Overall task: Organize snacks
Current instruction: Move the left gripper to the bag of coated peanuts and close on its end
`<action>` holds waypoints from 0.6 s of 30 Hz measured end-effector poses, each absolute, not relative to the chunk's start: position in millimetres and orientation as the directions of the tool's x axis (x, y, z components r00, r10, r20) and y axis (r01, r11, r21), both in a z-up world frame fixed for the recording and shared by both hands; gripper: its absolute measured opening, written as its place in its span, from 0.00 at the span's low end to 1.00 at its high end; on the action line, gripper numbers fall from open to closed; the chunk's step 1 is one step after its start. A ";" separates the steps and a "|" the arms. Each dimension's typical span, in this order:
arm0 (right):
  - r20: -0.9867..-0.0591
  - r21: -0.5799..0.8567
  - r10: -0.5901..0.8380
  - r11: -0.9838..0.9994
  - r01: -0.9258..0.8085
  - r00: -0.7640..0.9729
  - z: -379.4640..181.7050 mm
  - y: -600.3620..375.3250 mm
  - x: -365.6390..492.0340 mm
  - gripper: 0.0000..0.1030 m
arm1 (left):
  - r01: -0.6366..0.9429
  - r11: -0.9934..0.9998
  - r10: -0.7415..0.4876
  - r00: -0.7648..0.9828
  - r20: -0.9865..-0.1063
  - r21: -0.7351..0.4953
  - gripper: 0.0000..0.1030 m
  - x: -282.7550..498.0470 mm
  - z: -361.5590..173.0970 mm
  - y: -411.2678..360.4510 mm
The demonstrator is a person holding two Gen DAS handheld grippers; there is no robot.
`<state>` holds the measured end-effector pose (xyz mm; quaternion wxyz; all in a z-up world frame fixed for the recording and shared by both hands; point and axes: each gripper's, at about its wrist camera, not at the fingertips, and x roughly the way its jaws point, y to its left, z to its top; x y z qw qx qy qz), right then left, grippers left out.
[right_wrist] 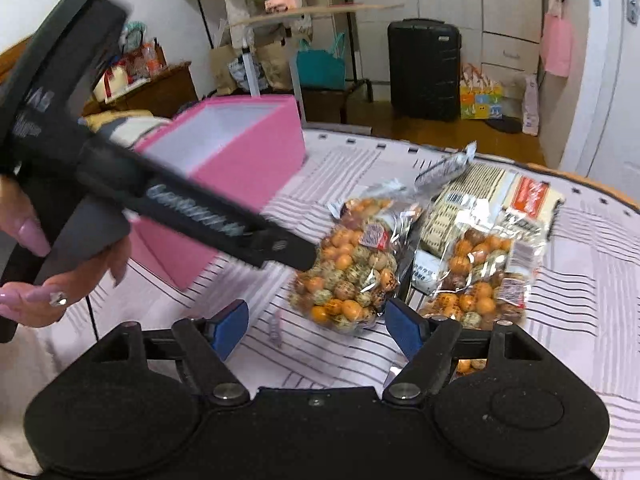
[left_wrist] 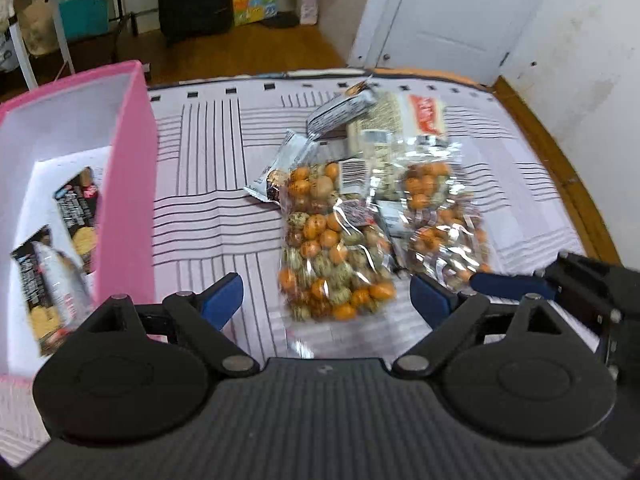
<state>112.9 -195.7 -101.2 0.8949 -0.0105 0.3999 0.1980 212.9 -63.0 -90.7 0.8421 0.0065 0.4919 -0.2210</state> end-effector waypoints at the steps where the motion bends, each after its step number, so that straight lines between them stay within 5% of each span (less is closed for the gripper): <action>1: -0.722 0.131 0.340 0.923 -0.363 0.603 -111.3 -194.0 118.6 0.77 | 0.374 0.903 -0.364 0.407 -0.837 -0.211 0.88 219.9 -99.3 -66.5; 11: -0.722 0.049 0.284 0.931 -0.363 0.631 -158.9 -172.5 139.0 0.77 | 0.302 0.897 -0.427 0.407 -0.807 -0.322 0.87 248.5 -156.7 -61.0; 18: -0.713 -0.017 0.238 0.934 -0.356 0.660 -166.6 -165.5 130.9 0.79 | 0.240 0.818 -0.573 0.256 -0.779 -0.523 0.72 253.8 -174.8 -45.7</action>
